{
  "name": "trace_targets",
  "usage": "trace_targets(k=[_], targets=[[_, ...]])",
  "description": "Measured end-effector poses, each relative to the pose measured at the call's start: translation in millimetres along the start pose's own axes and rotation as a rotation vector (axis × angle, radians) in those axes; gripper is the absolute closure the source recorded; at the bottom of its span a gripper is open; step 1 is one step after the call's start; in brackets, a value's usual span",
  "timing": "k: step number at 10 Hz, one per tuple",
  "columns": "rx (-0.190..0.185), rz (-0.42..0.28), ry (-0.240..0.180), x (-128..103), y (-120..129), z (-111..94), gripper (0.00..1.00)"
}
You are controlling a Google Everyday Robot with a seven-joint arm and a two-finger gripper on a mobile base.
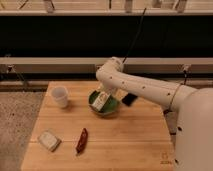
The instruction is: Place the bottle in the ceramic bowl
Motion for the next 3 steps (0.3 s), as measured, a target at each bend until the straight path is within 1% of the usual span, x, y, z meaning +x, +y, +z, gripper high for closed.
trace_targets(k=[1, 2, 3], targets=[[-0.015, -0.006, 0.003, 1.7, -3.9, -2.5, 0.20], [-0.015, -0.005, 0.002, 5.1, -3.2, -5.4, 0.20], [-0.018, 0.001, 0.000, 9.7, 5.0, -7.9, 0.20]])
